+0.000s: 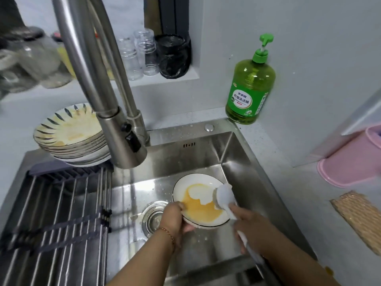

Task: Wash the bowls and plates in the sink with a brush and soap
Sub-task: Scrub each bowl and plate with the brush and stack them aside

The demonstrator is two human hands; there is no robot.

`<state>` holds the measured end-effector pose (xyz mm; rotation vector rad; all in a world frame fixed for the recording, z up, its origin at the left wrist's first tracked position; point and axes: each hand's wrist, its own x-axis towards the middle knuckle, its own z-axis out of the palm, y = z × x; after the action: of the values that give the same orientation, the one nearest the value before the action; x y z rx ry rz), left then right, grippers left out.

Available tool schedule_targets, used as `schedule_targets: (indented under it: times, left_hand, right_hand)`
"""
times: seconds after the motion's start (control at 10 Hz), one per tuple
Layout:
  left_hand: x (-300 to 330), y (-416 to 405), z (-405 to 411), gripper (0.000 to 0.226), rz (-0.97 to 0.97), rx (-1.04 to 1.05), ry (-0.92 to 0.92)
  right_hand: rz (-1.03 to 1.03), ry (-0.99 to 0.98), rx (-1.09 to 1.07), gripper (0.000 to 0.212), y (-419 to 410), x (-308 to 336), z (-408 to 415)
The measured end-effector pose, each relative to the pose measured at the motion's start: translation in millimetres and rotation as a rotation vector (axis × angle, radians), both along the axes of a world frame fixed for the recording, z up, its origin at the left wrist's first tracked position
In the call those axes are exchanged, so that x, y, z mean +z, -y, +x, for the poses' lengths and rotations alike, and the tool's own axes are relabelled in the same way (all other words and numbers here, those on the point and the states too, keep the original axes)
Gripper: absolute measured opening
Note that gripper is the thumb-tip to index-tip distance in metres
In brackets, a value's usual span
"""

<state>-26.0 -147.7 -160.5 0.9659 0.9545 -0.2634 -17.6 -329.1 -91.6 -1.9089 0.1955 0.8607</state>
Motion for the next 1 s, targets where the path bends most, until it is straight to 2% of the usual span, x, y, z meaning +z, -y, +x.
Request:
schedule_targets:
  times: [0.1, 0.2, 0.3, 0.4, 0.5, 0.6, 0.7, 0.8, 0.9, 1.0]
  left_hand:
    - [20, -13, -27, 0.028, 0.09, 0.002, 0.089]
    - [33, -26, -55, 0.035, 0.188, -0.018, 0.168]
    - [47, -34, -80, 0.034, 0.258, -0.011, 0.222]
    - [56, -35, -94, 0.027, 0.338, -0.003, 0.267]
    - [67, -38, -105, 0.026, 0.372, 0.003, 0.29]
    - [73, -46, -111, 0.031, 0.374, 0.081, 0.289]
    - [73, -61, -118, 0.036, 0.375, 0.164, 0.281]
    - [75, -70, -125, 0.035, 0.387, 0.176, 0.309]
    - [82, -66, -129, 0.031, 0.409, 0.114, 0.341]
    - [84, -61, -129, 0.033, 0.38, 0.06, 0.358]
  right_hand:
    - [0.001, -0.044, 0.003, 0.048, -13, 6, -5]
    - [-0.031, -0.087, 0.095, 0.034, -28, 19, -18]
    - [0.014, -0.109, 0.063, 0.015, -47, 24, -27]
    - [0.015, -0.018, 0.06, 0.019, -72, 25, -30]
    - [0.029, 0.05, 0.21, 0.047, -101, 32, -44]
    - [-0.006, 0.111, 0.402, 0.039, -110, 46, -65]
    - [-0.08, 0.088, 0.528, 0.031, -96, 65, -79]
    - [-0.247, 0.104, 0.521, 0.042, -81, 71, -69]
    - [-0.238, 0.168, 0.358, 0.042, -97, 63, -52]
    - [-0.163, 0.221, 0.371, 0.036, -124, 65, -52]
